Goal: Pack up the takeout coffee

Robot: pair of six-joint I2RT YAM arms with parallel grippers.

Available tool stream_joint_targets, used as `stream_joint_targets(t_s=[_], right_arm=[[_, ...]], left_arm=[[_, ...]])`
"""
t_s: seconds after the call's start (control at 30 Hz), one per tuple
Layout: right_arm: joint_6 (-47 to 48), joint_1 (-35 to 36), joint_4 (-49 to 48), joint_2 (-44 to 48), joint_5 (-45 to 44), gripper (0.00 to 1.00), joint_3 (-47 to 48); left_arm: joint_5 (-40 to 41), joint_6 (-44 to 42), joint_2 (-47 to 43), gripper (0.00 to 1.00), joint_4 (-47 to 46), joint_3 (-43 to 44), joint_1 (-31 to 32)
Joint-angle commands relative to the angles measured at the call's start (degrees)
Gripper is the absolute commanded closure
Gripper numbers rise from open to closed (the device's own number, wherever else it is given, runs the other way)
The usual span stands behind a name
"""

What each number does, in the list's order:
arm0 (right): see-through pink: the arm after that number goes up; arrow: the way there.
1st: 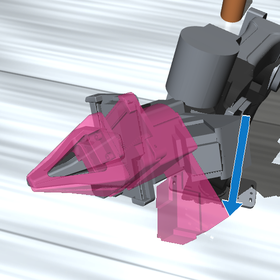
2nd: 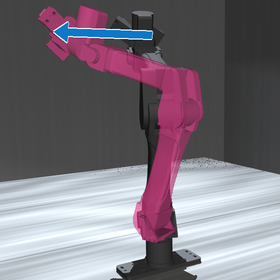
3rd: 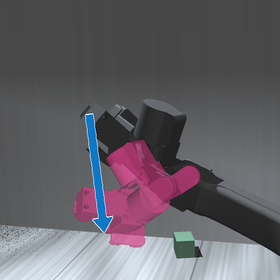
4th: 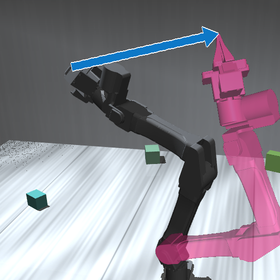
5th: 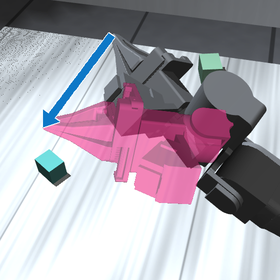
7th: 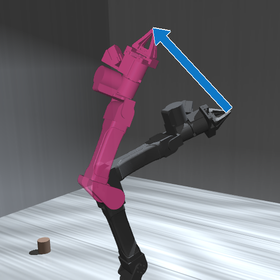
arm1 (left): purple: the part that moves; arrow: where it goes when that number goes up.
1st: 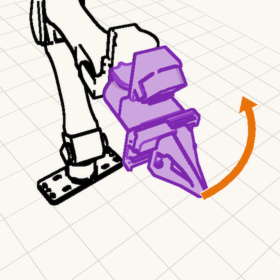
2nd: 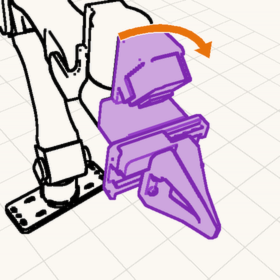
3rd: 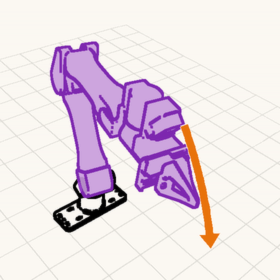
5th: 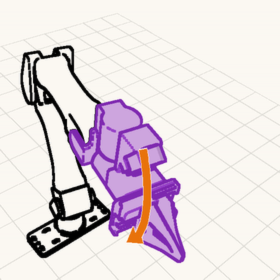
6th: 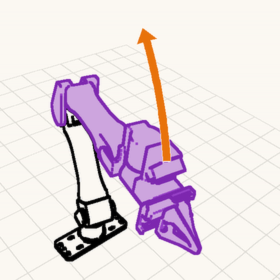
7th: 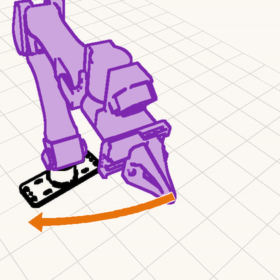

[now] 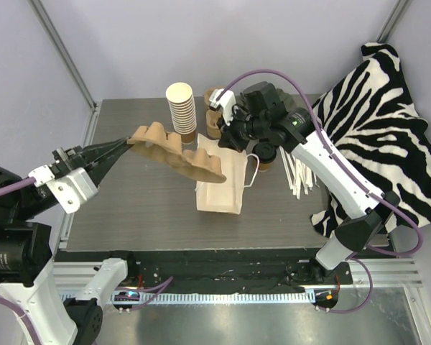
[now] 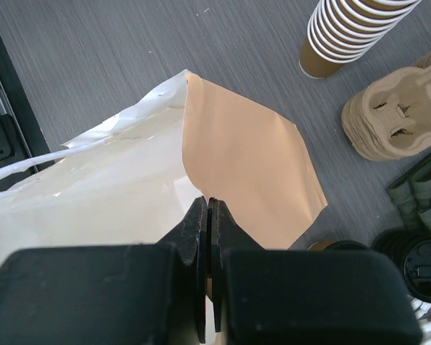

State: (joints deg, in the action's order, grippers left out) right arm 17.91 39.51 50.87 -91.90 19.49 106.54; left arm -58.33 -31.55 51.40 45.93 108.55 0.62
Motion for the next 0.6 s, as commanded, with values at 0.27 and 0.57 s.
stream_joint_targets(t_s=[0.27,0.57], right_arm=[[-5.2,0.1,-1.8,-1.7,-4.8,0.99,2.3],[-6.5,-1.0,-2.5,-3.4,-6.7,0.99,1.2]], left_arm=[[-1.0,5.3,8.5,1.0,-4.2,3.6,-0.4],[7.1,-0.8,15.5,1.0,-1.1,7.5,4.3]])
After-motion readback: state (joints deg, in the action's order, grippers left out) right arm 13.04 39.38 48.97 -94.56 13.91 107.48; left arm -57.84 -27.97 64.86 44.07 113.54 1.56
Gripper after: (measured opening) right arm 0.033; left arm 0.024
